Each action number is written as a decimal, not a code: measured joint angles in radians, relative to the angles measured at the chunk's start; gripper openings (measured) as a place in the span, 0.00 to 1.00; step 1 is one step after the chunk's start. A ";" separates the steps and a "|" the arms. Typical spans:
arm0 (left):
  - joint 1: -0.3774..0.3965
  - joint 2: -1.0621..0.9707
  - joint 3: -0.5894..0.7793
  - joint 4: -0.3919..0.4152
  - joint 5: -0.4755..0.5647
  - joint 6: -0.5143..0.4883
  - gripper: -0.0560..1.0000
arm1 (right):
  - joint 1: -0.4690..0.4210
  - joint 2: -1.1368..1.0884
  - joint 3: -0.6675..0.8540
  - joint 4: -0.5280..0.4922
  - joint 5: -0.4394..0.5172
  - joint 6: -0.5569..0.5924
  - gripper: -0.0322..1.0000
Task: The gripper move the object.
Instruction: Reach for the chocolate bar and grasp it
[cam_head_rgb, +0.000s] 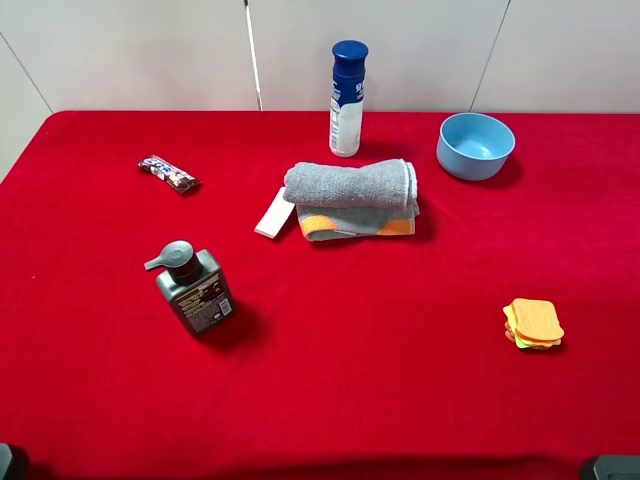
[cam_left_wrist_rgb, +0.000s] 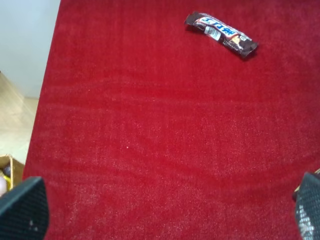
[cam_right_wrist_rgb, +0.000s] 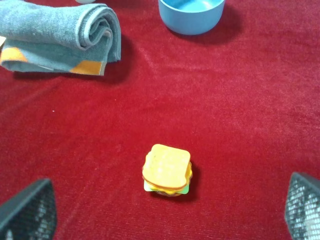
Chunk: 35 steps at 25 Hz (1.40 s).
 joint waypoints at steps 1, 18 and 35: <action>0.000 0.034 -0.014 0.003 -0.006 0.000 0.98 | 0.000 0.000 0.000 0.000 0.000 0.000 0.70; 0.000 0.483 -0.114 0.048 -0.240 -0.040 0.98 | 0.000 0.000 0.000 0.000 0.000 0.000 0.70; 0.000 0.891 -0.114 -0.041 -0.656 -0.086 0.97 | 0.000 0.000 0.000 0.000 0.000 0.000 0.70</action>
